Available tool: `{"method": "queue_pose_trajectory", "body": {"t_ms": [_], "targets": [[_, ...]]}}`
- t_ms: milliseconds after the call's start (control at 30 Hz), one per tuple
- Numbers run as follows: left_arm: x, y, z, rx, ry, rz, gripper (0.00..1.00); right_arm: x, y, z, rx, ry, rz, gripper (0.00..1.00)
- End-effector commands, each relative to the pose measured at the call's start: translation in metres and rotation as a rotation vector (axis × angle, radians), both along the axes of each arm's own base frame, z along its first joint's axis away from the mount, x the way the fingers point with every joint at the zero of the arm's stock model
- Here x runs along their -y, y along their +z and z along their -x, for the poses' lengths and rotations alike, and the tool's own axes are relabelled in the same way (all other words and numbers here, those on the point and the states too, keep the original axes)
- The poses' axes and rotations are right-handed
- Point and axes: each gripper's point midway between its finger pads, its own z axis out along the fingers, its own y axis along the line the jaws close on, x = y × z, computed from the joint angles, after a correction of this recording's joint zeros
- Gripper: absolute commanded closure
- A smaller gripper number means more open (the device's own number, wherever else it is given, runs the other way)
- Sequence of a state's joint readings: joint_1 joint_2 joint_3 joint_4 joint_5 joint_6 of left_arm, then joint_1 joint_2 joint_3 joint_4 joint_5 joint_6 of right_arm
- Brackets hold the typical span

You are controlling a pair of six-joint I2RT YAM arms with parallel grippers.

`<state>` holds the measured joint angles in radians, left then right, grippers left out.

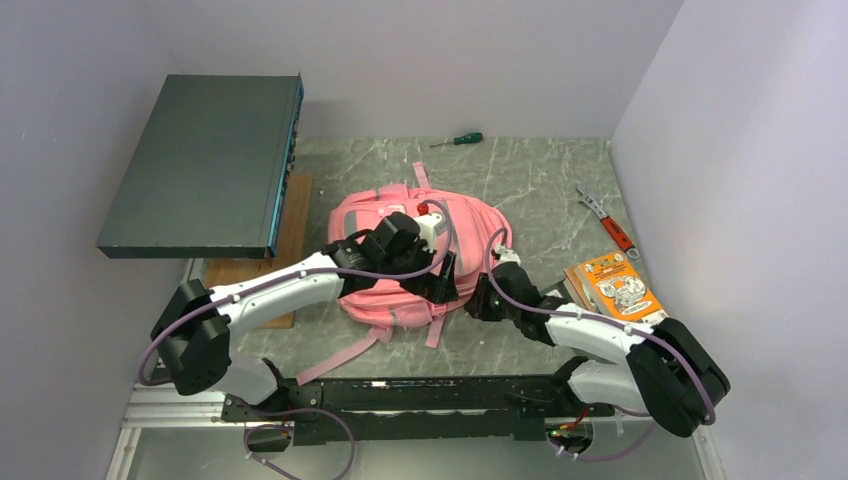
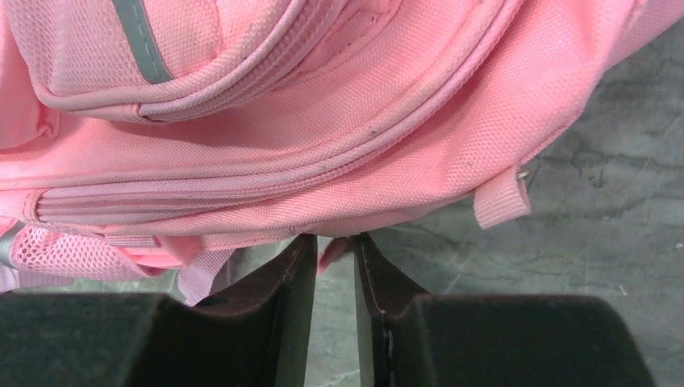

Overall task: Pack the student bag
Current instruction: Unzip the student bag at the center of the board.

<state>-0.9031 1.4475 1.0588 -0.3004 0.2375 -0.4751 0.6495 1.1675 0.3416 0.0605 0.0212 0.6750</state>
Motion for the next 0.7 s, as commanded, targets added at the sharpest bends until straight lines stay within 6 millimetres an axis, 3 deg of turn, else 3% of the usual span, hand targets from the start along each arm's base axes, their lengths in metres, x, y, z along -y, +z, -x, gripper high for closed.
{"method": "queue_pose_trajectory", "body": {"t_ms": [0,67,100,233,333,467,667], "targets": [[0.004,0.014,-0.003,0.037,0.007,0.032,0.01,0.003,-0.002,-0.006,0.011,-0.004,0.043,0.8],[0.003,0.014,-0.005,0.045,0.011,0.028,0.01,0.005,-0.001,-0.003,-0.004,-0.008,0.053,0.98],[0.004,0.014,-0.005,0.049,0.006,0.029,0.02,0.007,-0.001,-0.002,-0.017,-0.017,0.062,1.0],[0.012,0.016,-0.013,0.185,0.011,-0.039,0.02,0.004,0.025,0.005,-0.004,0.02,0.044,1.0],[0.024,0.023,-0.01,0.469,-0.025,-0.1,0.05,-0.003,0.053,0.009,0.036,0.077,-0.005,1.0],[0.025,0.029,-0.013,0.767,-0.037,-0.051,0.04,-0.016,0.089,0.015,0.068,0.166,-0.067,1.0],[0.017,-0.004,-0.033,0.796,-0.051,-0.288,0.13,-0.022,0.129,0.019,0.123,0.224,-0.11,1.0]]}}
